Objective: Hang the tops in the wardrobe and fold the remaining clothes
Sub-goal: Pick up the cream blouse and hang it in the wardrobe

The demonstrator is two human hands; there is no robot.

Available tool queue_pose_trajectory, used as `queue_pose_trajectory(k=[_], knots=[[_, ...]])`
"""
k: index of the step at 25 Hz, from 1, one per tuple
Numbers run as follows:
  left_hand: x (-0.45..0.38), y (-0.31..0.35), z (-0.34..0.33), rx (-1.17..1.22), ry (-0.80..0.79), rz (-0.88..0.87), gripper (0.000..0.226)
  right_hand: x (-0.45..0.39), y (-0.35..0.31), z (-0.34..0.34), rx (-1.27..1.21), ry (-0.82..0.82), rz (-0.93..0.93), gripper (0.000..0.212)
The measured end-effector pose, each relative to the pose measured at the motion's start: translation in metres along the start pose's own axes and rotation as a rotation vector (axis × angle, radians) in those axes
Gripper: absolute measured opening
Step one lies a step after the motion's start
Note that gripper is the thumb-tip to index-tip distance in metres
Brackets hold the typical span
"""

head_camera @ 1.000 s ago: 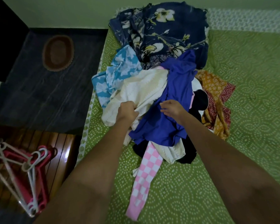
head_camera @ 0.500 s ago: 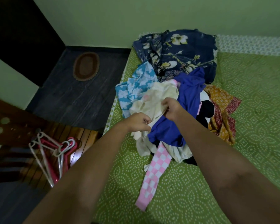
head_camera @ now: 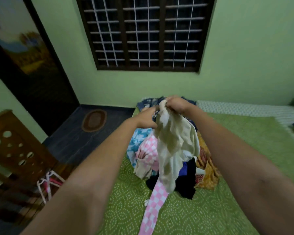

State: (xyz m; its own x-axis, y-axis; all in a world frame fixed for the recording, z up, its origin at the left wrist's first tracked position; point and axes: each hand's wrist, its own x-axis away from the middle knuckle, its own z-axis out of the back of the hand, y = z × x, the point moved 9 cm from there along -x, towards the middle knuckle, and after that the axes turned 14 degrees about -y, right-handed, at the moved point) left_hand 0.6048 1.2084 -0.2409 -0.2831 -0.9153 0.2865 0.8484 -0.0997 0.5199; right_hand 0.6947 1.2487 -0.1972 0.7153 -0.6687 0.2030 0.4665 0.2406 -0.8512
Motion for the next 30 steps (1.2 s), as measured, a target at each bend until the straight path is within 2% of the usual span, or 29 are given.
queue_pose_trajectory(k=[3,4,6,8,10,12,14,16,17,19,21,24,26,27,29,30], knots=[[0.025,0.024,0.011,0.336,0.052,-0.045,0.065,0.035,-0.049,0.027,0.025,0.059,0.1,0.038],[0.033,0.026,0.014,0.364,0.062,-0.053,0.059,0.046,-0.057,0.033,0.06,0.086,0.107,0.038],[0.05,0.024,0.017,0.177,0.045,-0.007,0.041,0.064,-0.06,0.04,0.199,0.137,0.093,0.034],[0.063,0.02,0.014,-0.006,0.01,0.037,0.024,0.073,-0.045,0.042,0.518,0.207,-0.064,0.035],[0.076,0.02,0.013,0.037,0.006,0.042,0.019,0.084,-0.03,0.039,0.692,0.293,-0.188,0.039],[0.087,0.025,0.015,0.195,0.039,0.012,0.018,0.097,-0.033,0.038,0.665,0.407,-0.183,0.039],[0.095,0.03,0.017,0.439,0.074,-0.03,0.035,0.108,-0.045,0.044,0.605,0.529,-0.13,0.042],[0.1,0.037,0.01,0.744,-0.025,-0.011,0.042,0.117,-0.061,0.048,0.498,0.595,-0.047,0.042],[0.103,0.042,0.007,0.81,-0.079,0.023,0.041,0.118,-0.069,0.048,0.428,0.597,0.015,0.041],[0.106,0.051,0.014,0.72,-0.09,0.065,0.038,0.111,-0.083,0.039,0.328,0.538,0.082,0.039],[0.106,0.052,0.027,0.69,0.027,0.067,0.028,0.105,-0.092,0.024,0.285,0.478,0.095,0.032],[0.113,0.024,0.05,1.03,0.411,0.13,0.012,0.103,-0.091,0.007,0.18,0.474,0.103,0.031],[0.12,0.004,0.06,1.25,0.616,0.14,0.019,0.099,-0.087,-0.012,0.15,0.405,0.096,0.024],[0.121,0.0,0.061,1.309,0.635,0.136,0.026,0.096,-0.085,-0.027,0.128,0.307,0.095,0.024],[0.122,0.004,0.058,1.347,0.614,0.152,0.035,0.09,-0.08,-0.061,0.141,0.094,0.054,0.041],[0.125,0.009,0.057,1.33,0.629,0.162,0.036,0.089,-0.079,-0.072,0.17,0.046,0.026,0.049]])
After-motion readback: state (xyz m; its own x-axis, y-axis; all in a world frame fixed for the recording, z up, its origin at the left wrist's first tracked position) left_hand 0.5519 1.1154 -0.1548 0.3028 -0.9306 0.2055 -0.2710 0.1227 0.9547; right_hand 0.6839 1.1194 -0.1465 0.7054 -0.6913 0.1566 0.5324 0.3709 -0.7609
